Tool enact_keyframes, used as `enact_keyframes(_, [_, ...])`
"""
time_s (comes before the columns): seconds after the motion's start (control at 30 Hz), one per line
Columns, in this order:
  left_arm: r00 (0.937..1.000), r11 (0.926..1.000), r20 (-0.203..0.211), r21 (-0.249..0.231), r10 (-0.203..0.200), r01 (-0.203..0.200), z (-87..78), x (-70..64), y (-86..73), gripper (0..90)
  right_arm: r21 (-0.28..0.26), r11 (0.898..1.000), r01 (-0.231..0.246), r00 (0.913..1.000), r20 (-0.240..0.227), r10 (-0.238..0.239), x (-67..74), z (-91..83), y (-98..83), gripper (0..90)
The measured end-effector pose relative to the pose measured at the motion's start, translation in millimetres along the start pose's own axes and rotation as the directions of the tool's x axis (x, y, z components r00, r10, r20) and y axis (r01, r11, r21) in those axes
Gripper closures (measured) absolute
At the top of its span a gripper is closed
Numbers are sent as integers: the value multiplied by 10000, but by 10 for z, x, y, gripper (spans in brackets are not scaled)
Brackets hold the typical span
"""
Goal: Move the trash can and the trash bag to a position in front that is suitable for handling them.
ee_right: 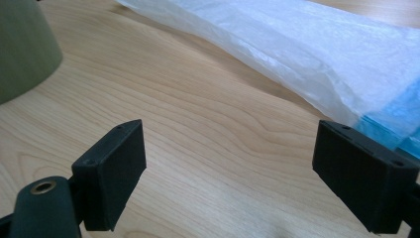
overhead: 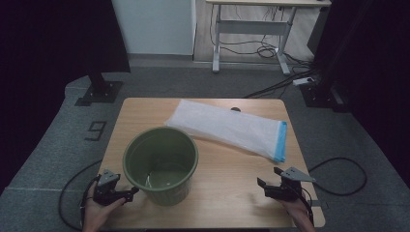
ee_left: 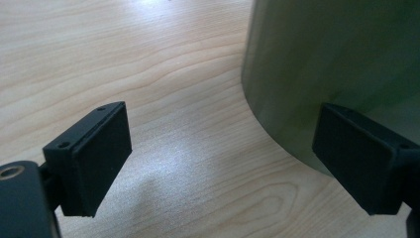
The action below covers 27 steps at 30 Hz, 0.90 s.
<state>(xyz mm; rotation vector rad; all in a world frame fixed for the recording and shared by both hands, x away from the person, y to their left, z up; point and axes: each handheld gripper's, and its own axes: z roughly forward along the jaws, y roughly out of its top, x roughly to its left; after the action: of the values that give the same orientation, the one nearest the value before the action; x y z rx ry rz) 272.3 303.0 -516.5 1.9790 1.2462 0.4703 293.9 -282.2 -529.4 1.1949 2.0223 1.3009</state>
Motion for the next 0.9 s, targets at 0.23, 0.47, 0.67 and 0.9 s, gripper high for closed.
enact_keyframes(0.23, [9998, 9997, 80, -181, 164, -162, -29, 3, 0, 77, 14, 9976, -695, 9974, -187, 695, -53, 13, -7, 129])
enact_keyframes(0.47, [9977, 9986, 609, -455, 287, -259, -115, -2, 10, 59, 257, 9976, -645, 9977, -174, 650, -66, 60, -45, 128])
enact_keyframes(0.67, [9871, 9933, 1461, -1033, 660, -511, -237, -35, 62, 53, 129, 9987, -495, 9987, -149, 497, -84, 30, -27, 129])
enact_keyframes(0.9, [9750, 9848, 1679, -1187, 1457, -1267, -317, -153, 140, 50, 168, 9988, -464, 9989, -77, 466, -98, 27, -34, 130])
